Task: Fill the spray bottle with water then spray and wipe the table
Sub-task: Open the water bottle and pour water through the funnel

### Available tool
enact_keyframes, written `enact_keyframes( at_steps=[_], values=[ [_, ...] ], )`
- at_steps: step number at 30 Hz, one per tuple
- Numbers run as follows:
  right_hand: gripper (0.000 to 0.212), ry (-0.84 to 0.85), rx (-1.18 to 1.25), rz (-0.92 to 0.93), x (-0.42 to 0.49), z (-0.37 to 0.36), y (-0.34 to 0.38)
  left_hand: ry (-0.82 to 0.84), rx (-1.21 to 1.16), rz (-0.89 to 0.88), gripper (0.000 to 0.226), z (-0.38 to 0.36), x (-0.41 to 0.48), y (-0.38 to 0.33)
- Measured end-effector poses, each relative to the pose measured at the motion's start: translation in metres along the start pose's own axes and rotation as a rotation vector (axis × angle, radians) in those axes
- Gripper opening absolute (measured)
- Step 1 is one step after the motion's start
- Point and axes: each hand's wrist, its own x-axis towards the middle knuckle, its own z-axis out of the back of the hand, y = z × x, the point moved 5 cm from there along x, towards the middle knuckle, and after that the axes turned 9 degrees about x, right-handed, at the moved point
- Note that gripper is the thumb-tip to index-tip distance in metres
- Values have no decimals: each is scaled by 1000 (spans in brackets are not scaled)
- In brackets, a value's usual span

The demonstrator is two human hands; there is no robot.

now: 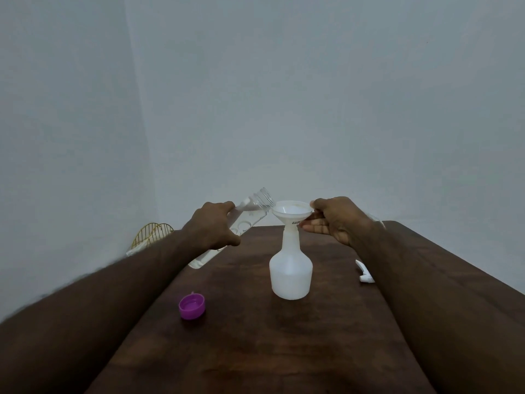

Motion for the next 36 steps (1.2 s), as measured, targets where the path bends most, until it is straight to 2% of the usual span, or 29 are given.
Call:
enact_keyframes(
  at_steps=[13, 36],
  values=[
    [15, -9, 12, 13, -1, 1, -1, -1, 46, -20, 51, 14, 3, -1],
    [13, -12, 29, 13, -2, 2, -4, 21, 112, -45, 56, 20, 13, 2]
  ],
)
